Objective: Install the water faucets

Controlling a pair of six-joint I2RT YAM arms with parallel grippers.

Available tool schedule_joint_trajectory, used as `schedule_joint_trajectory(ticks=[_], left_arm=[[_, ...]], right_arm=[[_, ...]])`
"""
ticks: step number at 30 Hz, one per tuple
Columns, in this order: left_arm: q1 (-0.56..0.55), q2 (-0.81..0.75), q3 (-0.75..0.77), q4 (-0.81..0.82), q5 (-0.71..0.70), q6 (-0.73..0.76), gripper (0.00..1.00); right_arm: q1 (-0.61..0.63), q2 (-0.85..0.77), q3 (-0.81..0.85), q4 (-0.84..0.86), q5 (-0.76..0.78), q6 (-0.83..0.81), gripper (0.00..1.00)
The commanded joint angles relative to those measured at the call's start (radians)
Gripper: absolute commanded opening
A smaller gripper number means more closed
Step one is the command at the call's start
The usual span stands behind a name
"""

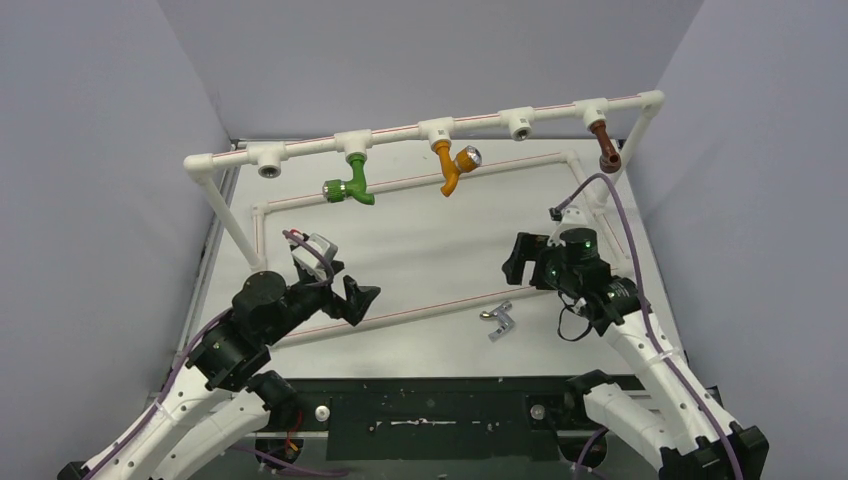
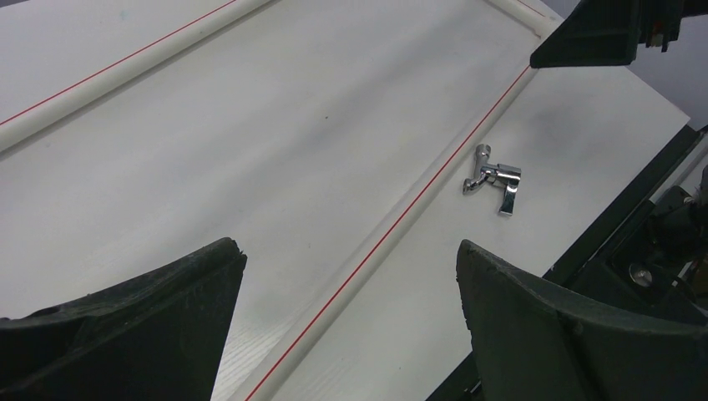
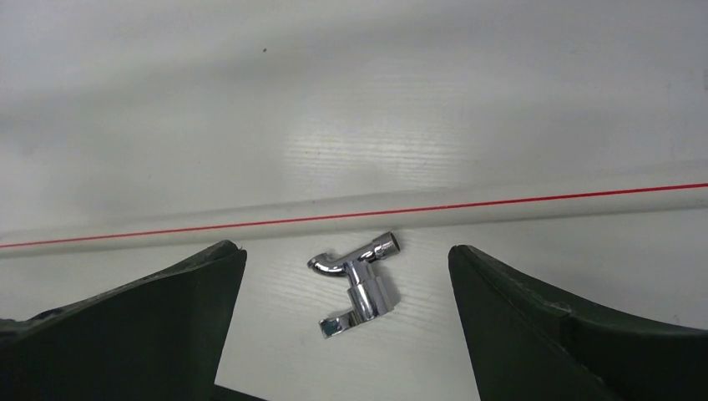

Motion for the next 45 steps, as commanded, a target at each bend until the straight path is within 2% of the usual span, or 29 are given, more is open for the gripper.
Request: schedule_joint_trajectory(ticks=[1,6,11,22,36,45], left_arm=[[0.015,-0.009,0.022,0.067,0.036,0.015,0.97],[0.017,-0.016,0.022,0.066,0.042,0.016,0.97],[0.018,-0.025,0.02,0.062,0.045,0.017,0.97],[0.018,-0.03,0.018,0.064,0.042,0.018,0.97],[0.02,-0.022,0.016,0.068,0.047,0.019,0.97],[0.019,-0.026,0.013,0.068,0.044,0.018,0.97]], right_arm=[[0.082,0.055,0.016,-0.06,0.015,0.057,0.99],[0.195,0.114,-0.011,-0.076,0.099,0.134,0.96],[0.249,0.162,-0.043,-0.086,0.158,0.182,0.92],[0.278,0.305,-0.078,-0.091,0.161,0.213,0.79],[0.312,0.433,-0.067,-0.065,0.161,0.185,0.7],[0.381,0.488,-0.045,-0.05,0.184,0.173,0.61]])
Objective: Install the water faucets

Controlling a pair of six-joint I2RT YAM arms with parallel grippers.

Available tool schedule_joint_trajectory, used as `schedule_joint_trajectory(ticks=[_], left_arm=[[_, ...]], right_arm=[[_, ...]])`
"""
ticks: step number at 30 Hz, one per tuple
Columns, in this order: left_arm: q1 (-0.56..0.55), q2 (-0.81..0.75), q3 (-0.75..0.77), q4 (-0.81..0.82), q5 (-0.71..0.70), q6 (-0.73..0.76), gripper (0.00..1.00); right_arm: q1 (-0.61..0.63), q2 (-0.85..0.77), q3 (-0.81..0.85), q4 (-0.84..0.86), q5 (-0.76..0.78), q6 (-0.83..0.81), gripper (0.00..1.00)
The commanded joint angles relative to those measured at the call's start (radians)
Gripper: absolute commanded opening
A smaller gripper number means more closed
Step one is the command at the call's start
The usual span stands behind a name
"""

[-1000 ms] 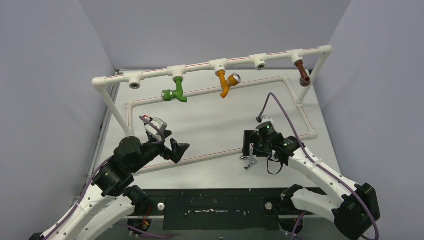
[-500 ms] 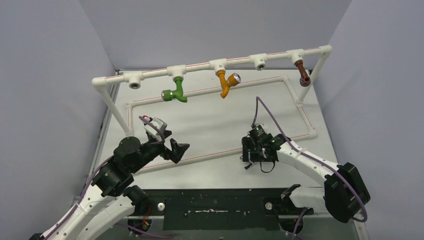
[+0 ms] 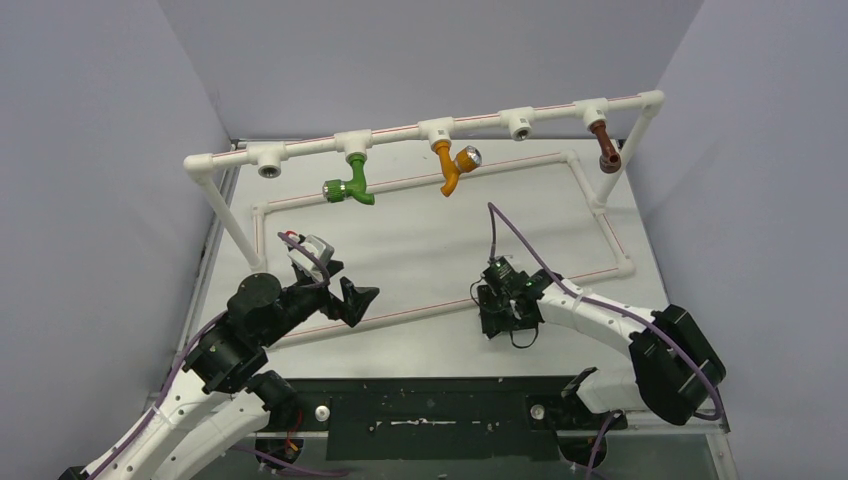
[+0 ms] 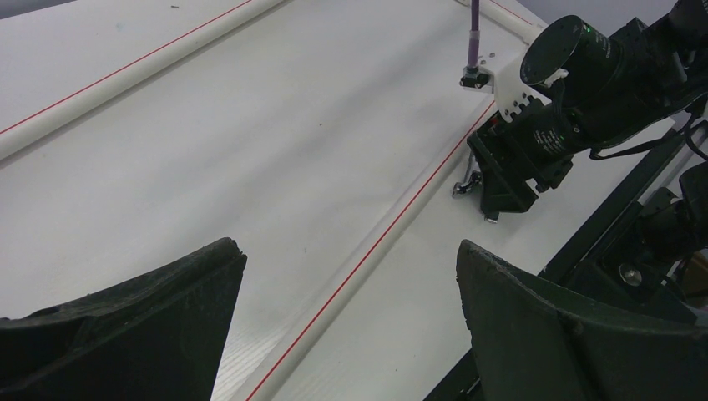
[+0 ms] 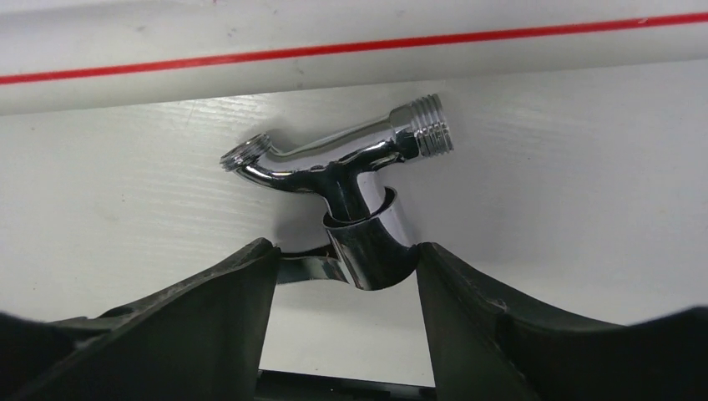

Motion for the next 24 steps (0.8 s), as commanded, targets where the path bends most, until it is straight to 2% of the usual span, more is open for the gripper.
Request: schedule_joint_trajectory(ticks=[1,5,9,12,16,19,24], left_arm=[[0.005,-0.003,0.014,0.063,0.015,0.018,0.97],[0.004,-0.002,0.014,0.063,0.015,0.018,0.97],[0.004,0.002,0.014,0.063,0.015,0.016,0.97],[0.004,0.005,0.013,0.064,0.015,0.016,0.97],[0.005,0.012,0.014,0.065,0.015,0.018,0.97],[0.004,0.017,0.014,0.065,0.015,0.018,0.97],[0.004,0.021,0.013,0.065,0.016,0.018,0.97]], right_arm=[[0.043,0.011,0.041,0.034,0.033,-0.008,0.6],[0.091,0.003,0.049,0.043,0.037,-0.005,0.55],[0.103,-0.01,0.046,0.04,0.058,0.009,0.54],[0.103,-0.024,0.036,0.052,0.075,0.017,0.42],[0.103,-0.01,0.038,0.063,0.077,0.016,0.39],[0.103,-0.004,0.041,0.073,0.081,0.018,0.52],[0.103,-0.03,0.062,0.065,0.099,0.016,0.59]])
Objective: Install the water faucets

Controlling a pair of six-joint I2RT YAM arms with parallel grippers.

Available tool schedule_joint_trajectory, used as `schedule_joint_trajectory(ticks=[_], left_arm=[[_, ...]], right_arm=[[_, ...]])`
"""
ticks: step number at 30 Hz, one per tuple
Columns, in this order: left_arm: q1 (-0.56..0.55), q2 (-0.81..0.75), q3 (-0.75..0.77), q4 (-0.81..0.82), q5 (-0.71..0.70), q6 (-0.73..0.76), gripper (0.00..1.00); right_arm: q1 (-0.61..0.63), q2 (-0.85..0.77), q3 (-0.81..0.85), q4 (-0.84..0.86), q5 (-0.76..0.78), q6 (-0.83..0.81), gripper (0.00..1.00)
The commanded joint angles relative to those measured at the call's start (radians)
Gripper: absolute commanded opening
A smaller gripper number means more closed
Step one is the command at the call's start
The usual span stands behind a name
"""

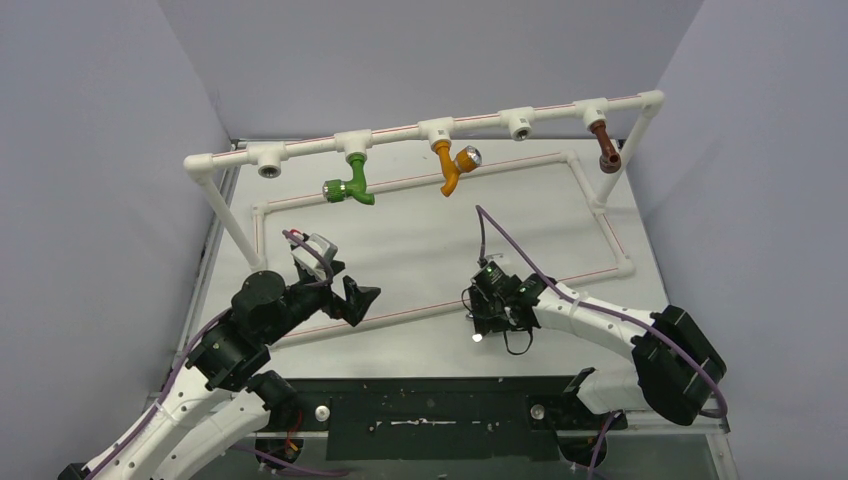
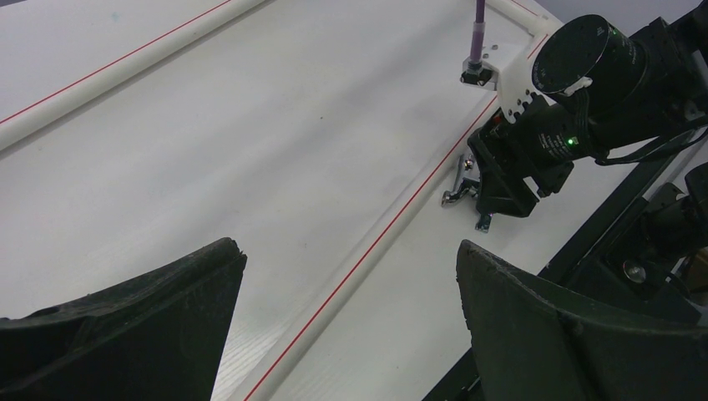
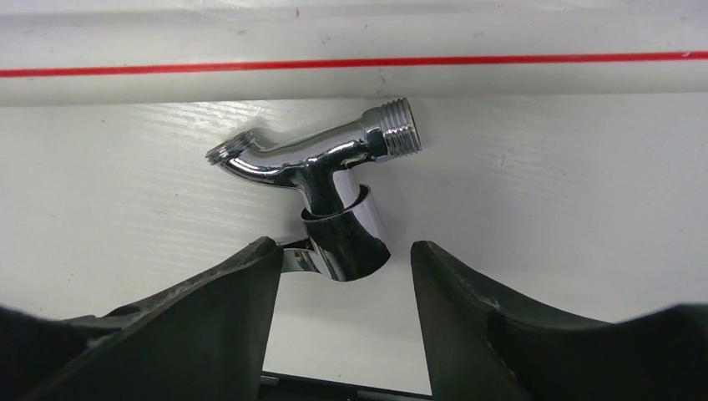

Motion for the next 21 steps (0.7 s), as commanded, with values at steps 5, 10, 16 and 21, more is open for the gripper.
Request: schedule_joint_trajectory(ticks=[5,10,16,21], left_arm=[[0.005,0.002,0.014,0.064,0.016,0.018,0.97],[0.006,-0.001,0.014,0.063,0.016,0.018,0.97],[0.005,0.0,0.012,0.06,0.015,0.018,0.97],[0.006,0.0,0.012,0.061,0.015,0.018,0.97]], right_arm=[[0.004,-0.073,0.071,0.02,0.078,-0.003,0.6],[0.004,-0.068,0.055,0.053,0.085,-0.012,0.58],[0.003,-0.038,0.029,0.104,0.083,-0.007,0.55],[0.004,-0.007,0.003,0.135,0.079,-0.014,0.53]])
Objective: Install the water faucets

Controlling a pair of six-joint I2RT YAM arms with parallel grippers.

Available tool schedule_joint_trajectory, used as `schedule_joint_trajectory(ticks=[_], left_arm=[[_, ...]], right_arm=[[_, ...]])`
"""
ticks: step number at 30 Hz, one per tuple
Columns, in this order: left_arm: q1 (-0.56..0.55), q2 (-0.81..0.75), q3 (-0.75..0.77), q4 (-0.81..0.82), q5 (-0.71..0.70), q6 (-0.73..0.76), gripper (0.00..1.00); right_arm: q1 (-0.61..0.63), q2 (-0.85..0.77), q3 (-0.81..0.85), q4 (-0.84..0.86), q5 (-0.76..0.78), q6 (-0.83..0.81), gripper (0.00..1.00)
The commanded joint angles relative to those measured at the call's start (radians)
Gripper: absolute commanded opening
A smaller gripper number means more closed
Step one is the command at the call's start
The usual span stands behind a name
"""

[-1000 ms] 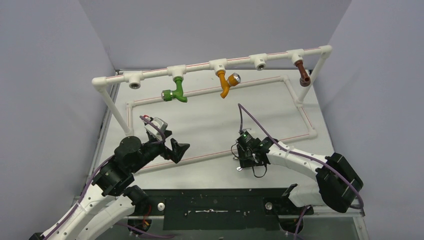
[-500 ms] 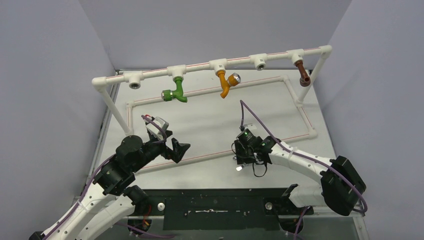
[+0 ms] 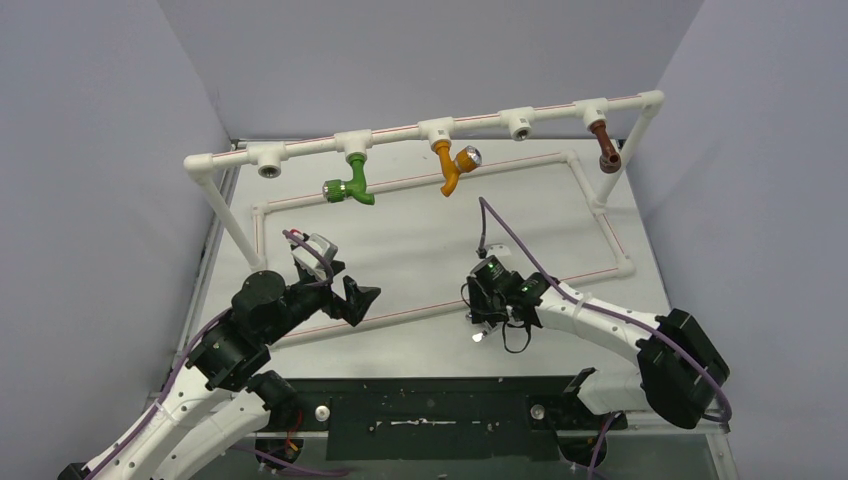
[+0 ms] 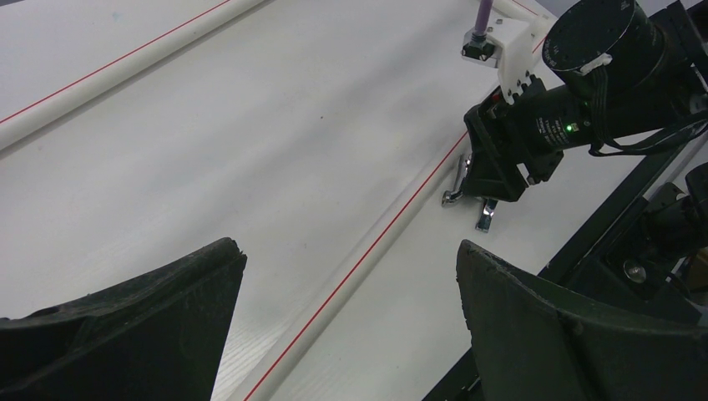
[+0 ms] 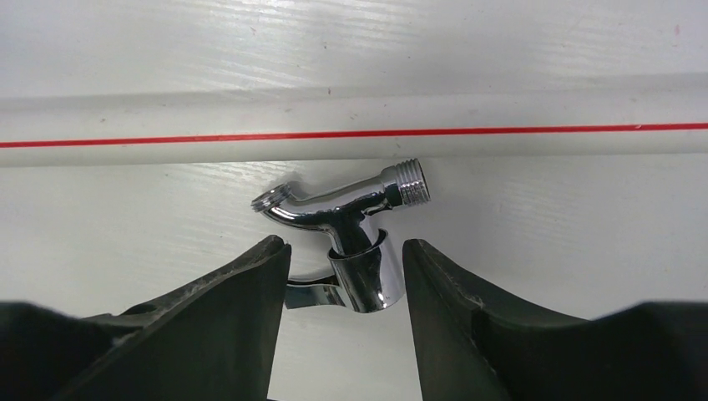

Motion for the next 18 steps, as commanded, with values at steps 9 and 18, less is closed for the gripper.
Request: schedule_joint_trajectory(ticks=[9,18], left_arm=[[0.005,0.008,0.01,0.061,0.015,0.018,0.97],[0.005,0.019,0.013,0.062,0.018,0.019,0.97]], right_arm=[[0.004,0.005,-0.066,0.069,0.006,-0.014,0.5],[0.004,0.013,-0.063,0.086,0.019,-0.022,0.48]])
